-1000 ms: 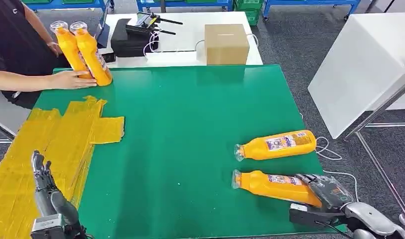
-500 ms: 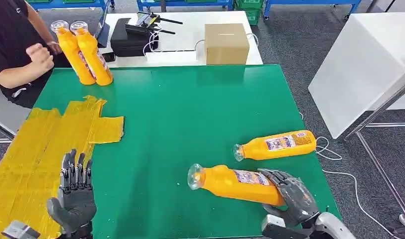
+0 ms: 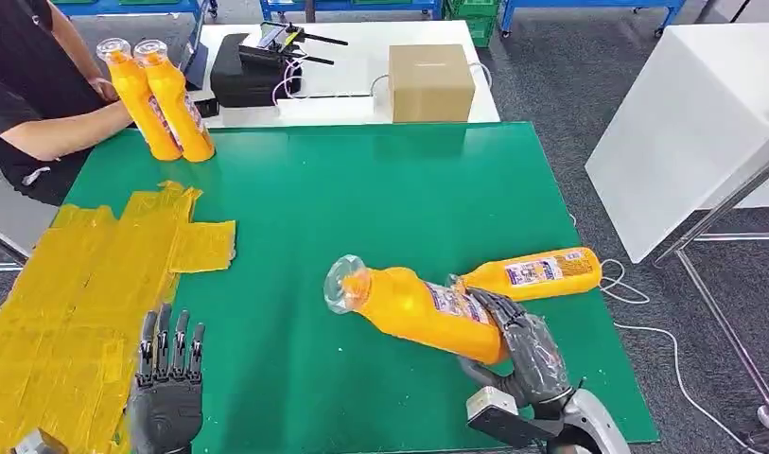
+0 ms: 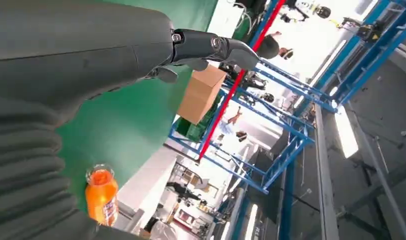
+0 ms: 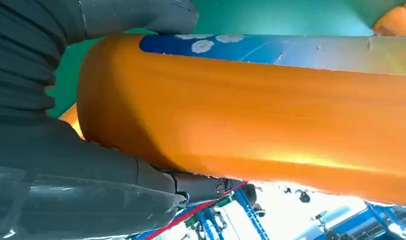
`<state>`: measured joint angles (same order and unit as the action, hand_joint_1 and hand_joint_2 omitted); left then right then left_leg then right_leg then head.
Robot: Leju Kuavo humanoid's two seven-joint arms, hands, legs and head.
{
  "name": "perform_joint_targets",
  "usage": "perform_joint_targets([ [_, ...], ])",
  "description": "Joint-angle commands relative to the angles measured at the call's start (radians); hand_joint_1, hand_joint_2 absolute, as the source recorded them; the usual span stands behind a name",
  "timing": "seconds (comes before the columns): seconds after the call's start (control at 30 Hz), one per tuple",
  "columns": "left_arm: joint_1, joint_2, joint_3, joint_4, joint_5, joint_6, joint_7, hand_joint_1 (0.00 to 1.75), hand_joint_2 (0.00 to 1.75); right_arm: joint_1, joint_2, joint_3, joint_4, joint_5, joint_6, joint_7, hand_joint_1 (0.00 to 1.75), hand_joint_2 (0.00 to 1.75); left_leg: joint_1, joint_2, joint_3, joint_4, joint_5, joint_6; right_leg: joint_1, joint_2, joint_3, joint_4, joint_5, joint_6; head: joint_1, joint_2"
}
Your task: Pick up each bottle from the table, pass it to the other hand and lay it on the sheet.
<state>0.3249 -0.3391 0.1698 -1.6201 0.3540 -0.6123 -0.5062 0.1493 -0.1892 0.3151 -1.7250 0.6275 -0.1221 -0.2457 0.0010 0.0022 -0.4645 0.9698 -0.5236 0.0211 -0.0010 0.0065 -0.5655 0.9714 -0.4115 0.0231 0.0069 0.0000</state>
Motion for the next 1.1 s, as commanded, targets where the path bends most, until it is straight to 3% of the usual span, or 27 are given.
perform_joint_targets([
  [0.03, -0.028, -0.01, -0.068, 0.098, 0.036, -0.018, 0.044, 0.0, 1.75, -0.193, 0.138, 0.006, 0.265, 0.014, 0.04, 0.005, 1.75, 1.75, 0.0, 0.003, 0.002, -0.002, 0.0, -0.001, 0.0, 0.003, 0.001, -0.002, 0.002, 0.0, 0.0, 0.0],
  [0.23, -0.09, 0.041, -0.175, 0.208, 0.029, -0.067, 0.041, 0.0, 1.75, -0.374, 0.241, 0.078, 0.564, 0.007, 0.072, 0.018, 1.75, 1.75, 0.001, 0.005, 0.004, -0.004, 0.002, -0.001, 0.001, 0.004, 0.002, -0.004, 0.003, -0.001, 0.0, 0.0],
  [0.4, -0.089, 0.048, -0.191, 0.206, 0.028, -0.055, 0.029, 0.0, 1.75, -0.376, 0.249, 0.095, 0.579, 0.015, 0.053, 0.019, 1.75, 1.75, 0.001, 0.002, 0.004, -0.003, 0.002, -0.002, 0.001, 0.002, 0.002, -0.002, 0.002, 0.0, 0.0, 0.0],
  [0.43, -0.094, 0.056, -0.208, 0.21, 0.025, -0.069, 0.034, 0.0, 1.75, -0.387, 0.27, 0.14, 0.603, 0.02, 0.119, 0.004, 1.75, 1.75, 0.002, 0.002, 0.004, -0.003, 0.002, -0.002, 0.002, 0.002, 0.002, -0.003, 0.002, 0.0, 0.0, 0.0],
  [0.5, -0.108, 0.064, -0.242, 0.224, 0.025, -0.053, 0.025, 0.0, 1.75, -0.413, 0.35, 0.218, 0.695, 0.046, 0.073, 0.03, 1.75, 1.75, 0.001, 0.003, 0.003, -0.002, 0.001, -0.002, 0.001, 0.003, 0.001, -0.001, 0.001, 0.0, 0.0, 0.0],
  [0.57, -0.115, 0.074, -0.27, 0.232, 0.017, -0.032, 0.009, 0.0, 1.75, -0.429, 0.376, 0.27, 0.748, 0.036, 0.053, 0.024, 1.75, 1.75, 0.002, 0.006, 0.005, -0.004, 0.001, -0.002, 0.002, 0.006, 0.002, -0.002, 0.002, 0.0, 0.0, 0.0],
  [0.83, -0.114, 0.086, -0.282, 0.233, 0.02, -0.01, -0.006, 0.0, 1.75, -0.415, 0.379, 0.336, 0.737, 0.03, 0.058, 0.024, 1.75, 1.75, 0.001, 0.001, 0.002, -0.002, 0.002, -0.002, 0.001, 0.001, -0.001, -0.001, 0.001, 0.0, 0.0, 0.0],
  [1.1, -0.093, 0.075, -0.232, 0.218, -0.013, 0.02, -0.033, 0.0, 1.75, -0.349, 0.373, 0.523, 0.656, 0.044, 0.081, 0.023, 1.75, 1.75, 0.002, 0.001, 0.003, -0.003, 0.0, -0.003, 0.002, 0.0, 0.001, -0.002, 0.0, 0.0, 0.0, 0.0],
])
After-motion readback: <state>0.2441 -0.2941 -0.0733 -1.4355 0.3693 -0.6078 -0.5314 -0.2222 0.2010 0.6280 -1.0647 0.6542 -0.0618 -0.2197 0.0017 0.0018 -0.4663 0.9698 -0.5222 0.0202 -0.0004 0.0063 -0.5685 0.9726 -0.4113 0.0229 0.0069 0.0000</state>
